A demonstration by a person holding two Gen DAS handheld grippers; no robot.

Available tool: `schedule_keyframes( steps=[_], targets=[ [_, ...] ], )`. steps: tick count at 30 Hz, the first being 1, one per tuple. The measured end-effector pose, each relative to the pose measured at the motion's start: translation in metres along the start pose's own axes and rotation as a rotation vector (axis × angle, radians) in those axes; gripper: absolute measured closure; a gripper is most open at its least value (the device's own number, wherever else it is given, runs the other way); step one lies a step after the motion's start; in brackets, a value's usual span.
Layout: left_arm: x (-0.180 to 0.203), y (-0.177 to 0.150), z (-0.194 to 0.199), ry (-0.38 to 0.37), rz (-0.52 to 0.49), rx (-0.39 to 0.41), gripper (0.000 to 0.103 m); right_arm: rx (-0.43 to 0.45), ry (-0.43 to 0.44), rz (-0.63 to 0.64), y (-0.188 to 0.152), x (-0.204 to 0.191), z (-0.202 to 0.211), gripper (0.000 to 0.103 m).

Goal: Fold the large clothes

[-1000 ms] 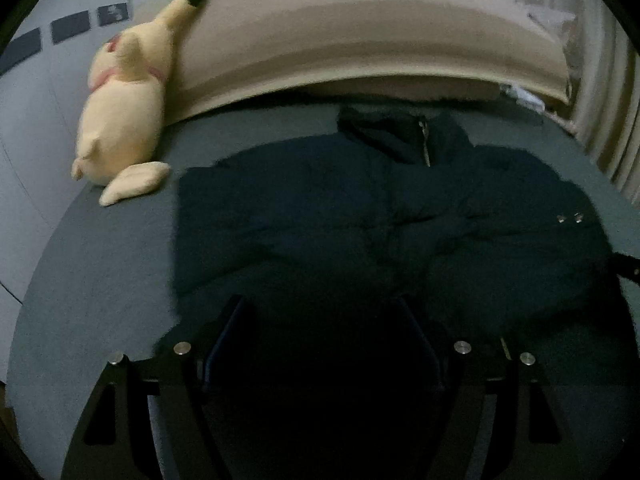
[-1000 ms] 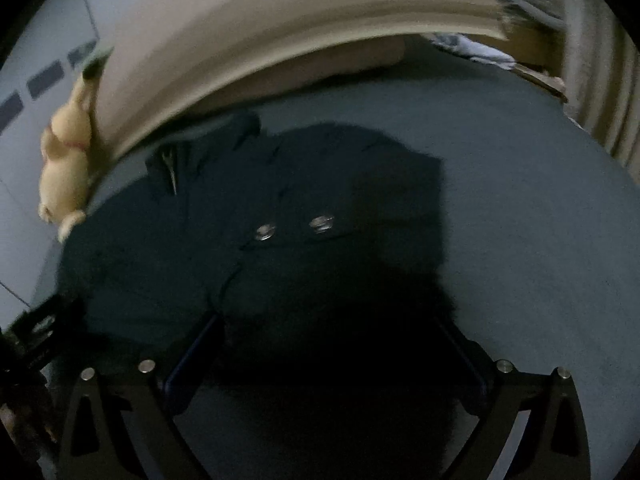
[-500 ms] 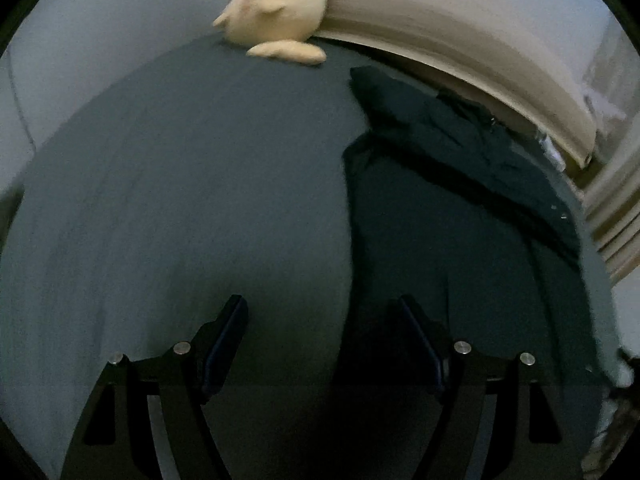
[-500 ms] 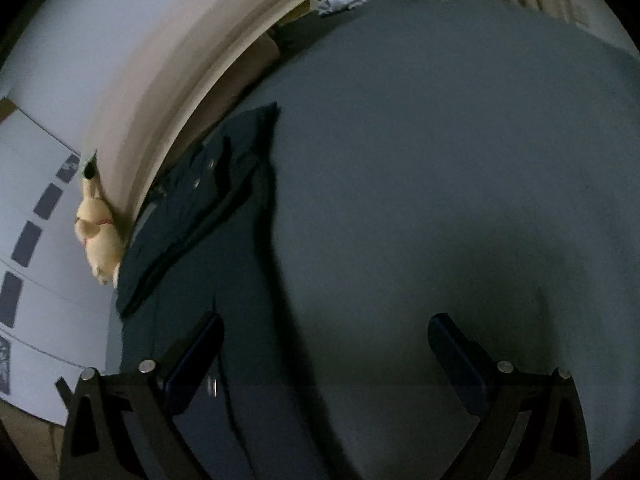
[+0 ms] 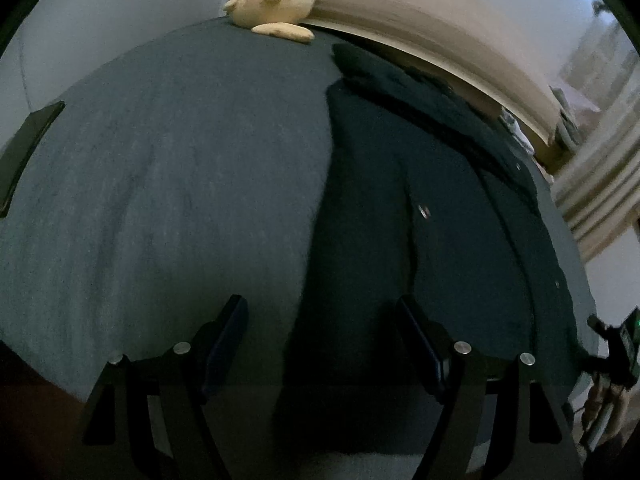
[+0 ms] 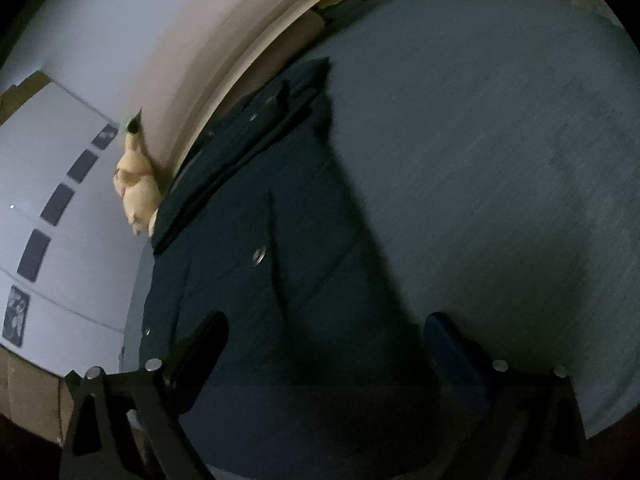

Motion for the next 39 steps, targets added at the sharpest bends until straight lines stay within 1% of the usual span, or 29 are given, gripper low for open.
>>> schedule_keyframes(
  steps=[2,3,5,6,7,8,9,10,11,13,14,16,17,19,21,23,25,26,27,29,30,32,34,35,37,39],
  targets=[
    [0.0,-0.006,0.004,0.005,-0.023,-0.004,0.026,-0.015,0.002,0.002,-0.009,-0.004,-0.006,0.005],
    [0.0,-0.008,0.004,0.008,-0.026,-0.009,0.026,-0.019,0.003,0.0,-0.012,0.001,-0.001,0.007],
    [0.003,-0.014,0.007,-0.001,-0.027,-0.016,0.026,-0.022,0.013,-0.007,-0.019,0.0,-0.004,0.014],
    [0.004,-0.015,0.007,-0.008,-0.028,-0.024,0.026,-0.023,0.016,-0.004,-0.022,-0.001,-0.004,0.023],
    [0.006,-0.015,0.007,-0.014,-0.029,-0.028,0.026,-0.029,0.017,-0.006,-0.025,0.0,-0.004,0.029],
    [0.01,-0.015,0.007,-0.033,-0.03,-0.034,0.026,-0.036,0.019,-0.011,-0.027,0.004,-0.003,0.041],
    [0.014,-0.015,0.011,-0.068,-0.024,-0.034,0.026,-0.045,0.023,-0.031,-0.029,0.008,-0.003,0.05],
    [0.016,-0.012,0.015,-0.105,-0.008,-0.024,0.026,-0.045,0.026,-0.041,-0.028,0.01,-0.004,0.053],
    [0.018,-0.007,0.023,-0.175,0.036,0.005,0.026,-0.046,0.035,-0.053,-0.027,0.012,-0.002,0.054],
    [0.013,0.0,0.027,-0.257,0.115,0.026,0.026,-0.048,0.055,-0.074,-0.028,0.016,0.0,0.054],
    [0.01,-0.001,0.025,-0.259,0.133,0.018,0.026,-0.049,0.061,-0.077,-0.029,0.018,0.0,0.054],
    [-0.005,-0.01,0.012,-0.227,0.163,-0.042,0.026,-0.055,0.081,-0.104,-0.03,0.021,-0.002,0.053],
    [-0.006,-0.014,0.009,-0.237,0.167,-0.058,0.026,-0.056,0.093,-0.119,-0.03,0.022,-0.003,0.053],
    [-0.002,-0.017,0.01,-0.255,0.147,-0.066,0.026,-0.059,0.105,-0.127,-0.029,0.024,-0.003,0.053],
    [0.004,-0.022,0.009,-0.272,0.128,-0.103,0.026,-0.058,0.109,-0.118,-0.029,0.021,-0.004,0.053],
    [0.007,-0.025,0.008,-0.258,0.107,-0.109,0.026,-0.059,0.112,-0.113,-0.029,0.022,-0.003,0.053],
    [0.011,-0.027,0.009,-0.264,0.098,-0.122,0.026,-0.057,0.12,-0.105,-0.03,0.019,-0.001,0.054],
    [0.015,-0.025,0.009,-0.283,0.102,-0.124,0.026,-0.058,0.131,-0.104,-0.03,0.019,0.001,0.055],
    [0.02,-0.023,0.012,-0.319,0.112,-0.117,0.027,-0.059,0.156,-0.107,-0.031,0.017,0.004,0.063],
    [0.029,-0.02,0.025,-0.39,0.114,-0.083,0.027,-0.049,0.192,-0.105,-0.029,0.011,0.01,0.064],
    [0.032,-0.018,0.028,-0.404,0.107,-0.068,0.027,-0.044,0.199,-0.099,-0.028,0.011,0.012,0.064],
    [0.031,-0.018,0.025,-0.397,0.108,-0.064,0.026,-0.049,0.187,-0.102,-0.029,0.015,0.01,0.064],
    [0.025,-0.022,0.011,-0.356,0.138,-0.103,0.026,-0.072,0.172,-0.11,-0.033,0.021,0.005,0.064],
    [0.024,-0.024,0.007,-0.347,0.153,-0.116,0.026,-0.079,0.173,-0.112,-0.035,0.022,0.003,0.064],
    [0.029,-0.023,0.008,-0.343,0.138,-0.104,0.026,-0.076,0.174,-0.107,-0.036,0.022,0.003,0.064],
    [0.028,-0.027,0.004,-0.317,0.12,-0.121,0.025,-0.082,0.179,-0.106,-0.036,0.022,0.002,0.064]
  ],
)
Point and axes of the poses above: each gripper's, at about its wrist camera, not at the fingertips, and z roughly against the way its jaws point, x to its right, y to its top, the point moved 10 cm from there along -z, roughly the way its jaws point, and after that the axes turned 6 degrees about -y, right-handed, at the moved point
